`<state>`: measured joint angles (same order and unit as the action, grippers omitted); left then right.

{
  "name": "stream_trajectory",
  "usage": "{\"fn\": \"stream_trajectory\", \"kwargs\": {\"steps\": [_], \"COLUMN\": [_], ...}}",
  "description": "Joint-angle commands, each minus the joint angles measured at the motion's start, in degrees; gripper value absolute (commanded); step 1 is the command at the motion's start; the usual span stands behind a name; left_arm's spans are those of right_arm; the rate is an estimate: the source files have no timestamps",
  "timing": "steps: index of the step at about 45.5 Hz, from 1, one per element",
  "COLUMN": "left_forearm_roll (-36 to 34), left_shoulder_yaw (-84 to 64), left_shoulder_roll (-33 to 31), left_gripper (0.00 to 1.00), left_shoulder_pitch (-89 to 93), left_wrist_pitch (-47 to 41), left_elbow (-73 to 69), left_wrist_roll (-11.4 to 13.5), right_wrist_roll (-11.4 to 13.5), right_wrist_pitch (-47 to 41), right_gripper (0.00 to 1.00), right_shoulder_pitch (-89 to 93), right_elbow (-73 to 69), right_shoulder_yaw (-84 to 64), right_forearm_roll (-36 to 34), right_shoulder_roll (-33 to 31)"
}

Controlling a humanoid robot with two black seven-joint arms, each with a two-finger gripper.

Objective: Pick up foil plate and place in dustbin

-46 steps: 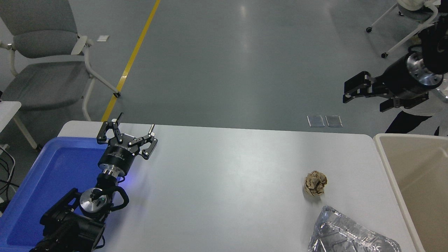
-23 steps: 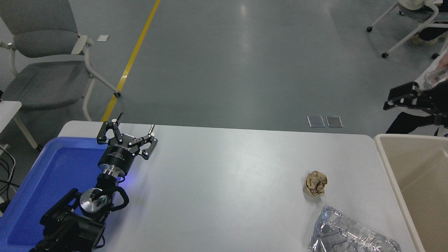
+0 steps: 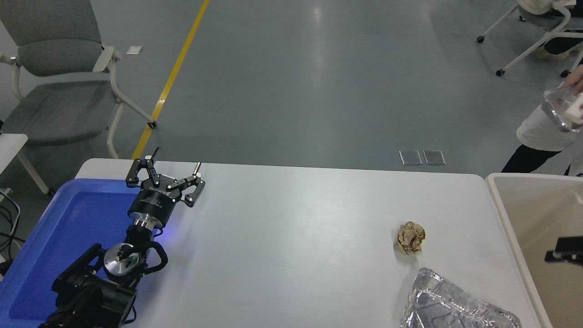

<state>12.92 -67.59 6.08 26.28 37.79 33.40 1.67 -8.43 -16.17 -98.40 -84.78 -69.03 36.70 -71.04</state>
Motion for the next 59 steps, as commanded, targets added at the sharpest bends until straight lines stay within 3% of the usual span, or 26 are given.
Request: {"fn": "stream_trajectory", "kwargs": {"steps": [1,31,59], "left_forearm_roll": [0.0,0.0,0.0], "left_shoulder_yaw": [0.0,0.0,0.0], "left_shoulder_roll": [0.1,0.0,0.0], "left_gripper": [0.99,0.99,0.99], "left_shoulder_pitch": [0.0,0.0,0.0], "left_wrist_pitch": [0.0,0.0,0.0], "left_elbow": [0.0,0.0,0.0], "left_wrist_roll": [0.0,0.0,0.0], "right_wrist_roll": [0.0,-0.1,-0.2], "right_wrist_pitch": [6.9,22.4,35.0], "right_gripper": [1.00,1.00,0.96], "right_shoulder_pitch": [13.1,43.0,51.0], "right_elbow": [-1.9,-1.3,2.3], "right_shoulder_yaw": [6.8,27.7,29.3], "right_forearm_roll": [8.9,9.1,9.2], "right_shoulder_roll": [-3.2,6.9,15.6]}}
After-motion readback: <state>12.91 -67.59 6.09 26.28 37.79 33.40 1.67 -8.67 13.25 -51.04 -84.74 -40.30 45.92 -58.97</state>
